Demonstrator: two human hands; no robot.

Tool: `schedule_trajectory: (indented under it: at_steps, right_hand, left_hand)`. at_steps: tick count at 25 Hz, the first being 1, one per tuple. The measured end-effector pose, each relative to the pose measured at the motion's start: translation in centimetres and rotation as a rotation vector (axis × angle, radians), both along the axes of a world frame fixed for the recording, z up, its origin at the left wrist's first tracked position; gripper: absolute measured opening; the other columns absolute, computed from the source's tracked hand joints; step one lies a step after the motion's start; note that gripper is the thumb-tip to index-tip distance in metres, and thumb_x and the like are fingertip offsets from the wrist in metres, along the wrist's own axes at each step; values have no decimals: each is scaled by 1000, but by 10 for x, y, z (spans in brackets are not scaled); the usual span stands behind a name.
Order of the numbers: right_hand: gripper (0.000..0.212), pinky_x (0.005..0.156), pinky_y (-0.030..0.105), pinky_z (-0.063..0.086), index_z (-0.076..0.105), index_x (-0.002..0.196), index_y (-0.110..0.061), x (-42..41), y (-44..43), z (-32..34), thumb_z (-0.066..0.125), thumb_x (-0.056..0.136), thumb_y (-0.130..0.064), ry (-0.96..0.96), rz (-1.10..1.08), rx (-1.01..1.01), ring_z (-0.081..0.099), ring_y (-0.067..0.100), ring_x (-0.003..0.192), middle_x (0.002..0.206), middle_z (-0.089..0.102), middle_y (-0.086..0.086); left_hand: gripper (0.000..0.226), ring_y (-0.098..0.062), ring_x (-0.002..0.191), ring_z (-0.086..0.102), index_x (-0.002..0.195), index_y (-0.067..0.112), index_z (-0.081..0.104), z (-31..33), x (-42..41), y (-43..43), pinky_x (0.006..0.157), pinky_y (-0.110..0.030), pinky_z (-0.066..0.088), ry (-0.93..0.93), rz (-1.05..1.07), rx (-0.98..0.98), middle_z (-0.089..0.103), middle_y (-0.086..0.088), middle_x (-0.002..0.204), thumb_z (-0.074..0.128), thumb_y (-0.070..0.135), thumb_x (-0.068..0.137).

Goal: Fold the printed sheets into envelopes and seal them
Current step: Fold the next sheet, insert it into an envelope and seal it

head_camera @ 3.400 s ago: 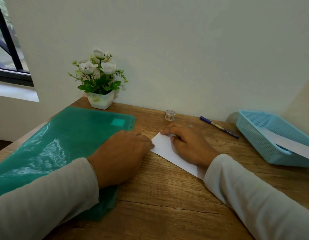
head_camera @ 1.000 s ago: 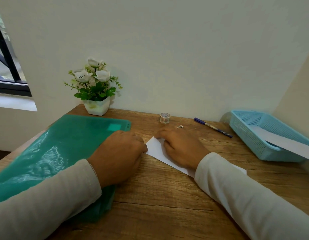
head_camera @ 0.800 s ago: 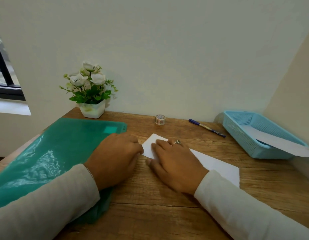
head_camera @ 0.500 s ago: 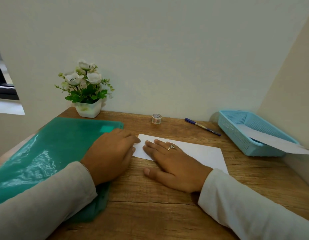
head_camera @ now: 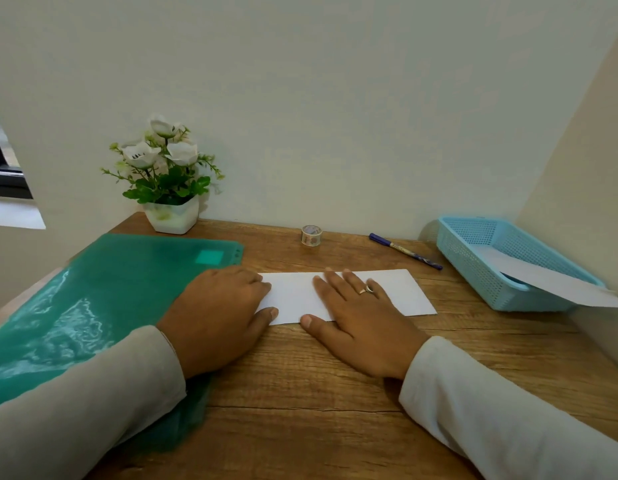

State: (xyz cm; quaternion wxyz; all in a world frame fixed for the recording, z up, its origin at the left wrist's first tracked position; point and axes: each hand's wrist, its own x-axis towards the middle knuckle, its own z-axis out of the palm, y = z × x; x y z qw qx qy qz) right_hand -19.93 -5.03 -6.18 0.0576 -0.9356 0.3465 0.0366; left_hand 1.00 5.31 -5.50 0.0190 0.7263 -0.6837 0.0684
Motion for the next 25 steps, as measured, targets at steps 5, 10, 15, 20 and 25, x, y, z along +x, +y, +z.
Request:
schedule_trajectory:
  at_steps: [5,10,15,20,25]
  right_hand:
    - [79,128,45,-6,-4,164,-28,7,-13,1,18,101,-69,22,135,10,-13,15,158,172,-10,-6]
    - [85,128,42,-5,-5,164,-24,6,-18,2,17,98,-73,19,111,42,-12,12,157,171,-11,-6]
    - [94,126,40,-4,-6,164,-20,-30,-49,5,14,93,-79,29,-129,17,-9,14,158,172,-11,-2]
    - [98,127,41,-2,-6,164,-19,-42,-58,0,12,91,-82,37,-185,2,-7,16,158,172,-10,-1]
    - [100,128,42,-1,-3,164,-17,-43,-59,-2,11,90,-83,9,-174,-14,-6,18,159,172,-7,1]
  left_hand:
    - [63,-12,151,16,158,25,13,0,-7,-5,121,-28,11,67,-42,58,15,5,166,21,54,103]
    - [64,-9,153,6,159,25,4,-2,-9,-3,117,-23,3,105,-49,71,5,6,167,18,53,103]
    - [65,-8,152,4,159,25,2,-2,-8,-3,116,-22,0,100,-45,104,3,8,167,16,53,102]
    - [83,-8,152,7,159,26,3,8,-9,-2,117,-21,5,110,-49,202,4,8,167,5,68,88]
    - [53,-12,130,48,147,32,41,40,-7,-31,110,-36,41,153,-57,155,48,7,148,41,54,99]
